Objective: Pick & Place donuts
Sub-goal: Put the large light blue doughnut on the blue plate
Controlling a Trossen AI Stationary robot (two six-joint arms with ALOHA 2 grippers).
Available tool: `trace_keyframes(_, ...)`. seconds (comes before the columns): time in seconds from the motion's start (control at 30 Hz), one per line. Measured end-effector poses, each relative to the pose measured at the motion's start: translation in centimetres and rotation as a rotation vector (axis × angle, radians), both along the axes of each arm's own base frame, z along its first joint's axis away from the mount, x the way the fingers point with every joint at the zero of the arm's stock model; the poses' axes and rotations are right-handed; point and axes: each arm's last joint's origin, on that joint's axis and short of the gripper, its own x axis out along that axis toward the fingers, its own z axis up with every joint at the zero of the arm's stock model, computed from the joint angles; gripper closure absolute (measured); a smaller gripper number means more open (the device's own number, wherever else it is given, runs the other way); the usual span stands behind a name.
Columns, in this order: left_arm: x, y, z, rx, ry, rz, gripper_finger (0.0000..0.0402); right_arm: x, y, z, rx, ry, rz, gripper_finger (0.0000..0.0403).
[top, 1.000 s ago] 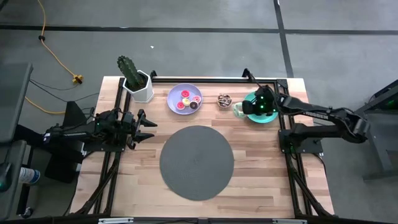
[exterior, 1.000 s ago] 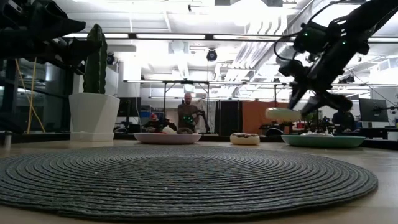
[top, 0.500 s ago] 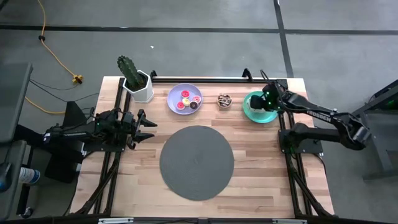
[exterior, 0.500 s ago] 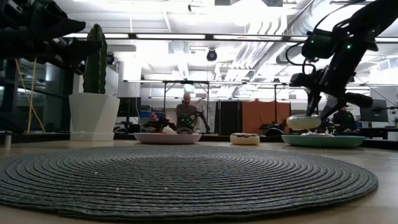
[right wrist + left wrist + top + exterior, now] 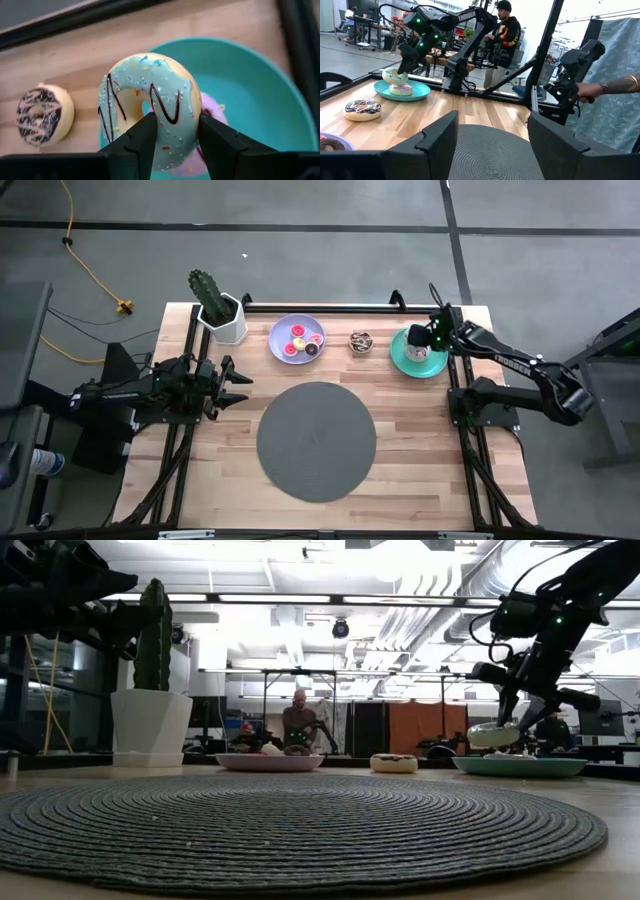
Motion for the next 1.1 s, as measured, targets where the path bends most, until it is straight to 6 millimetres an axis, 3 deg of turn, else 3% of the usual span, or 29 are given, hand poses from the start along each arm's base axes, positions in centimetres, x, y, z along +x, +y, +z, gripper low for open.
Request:
trace_keyframes(0.27, 0.0, 0.0, 0.0, 0.0, 0.0, 0.0, 0.0172, 0.9, 0.0, -1.4, 0.108, 0.023, 0.111, 0.027)
trace_keyframes(0.63, 0.0, 0.0, 0.0, 0.0, 0.0, 0.0, 0.0172, 1.7, -0.3, -1.9, 0.109, 0.014, 0.212, 0.0266)
trace_keyframes(1.1, 0.0, 0.0, 0.0, 0.0, 0.0, 0.0, 0.0172, 1.7, -0.3, -1.9, 0.09, 0.039, 0.287, 0.017)
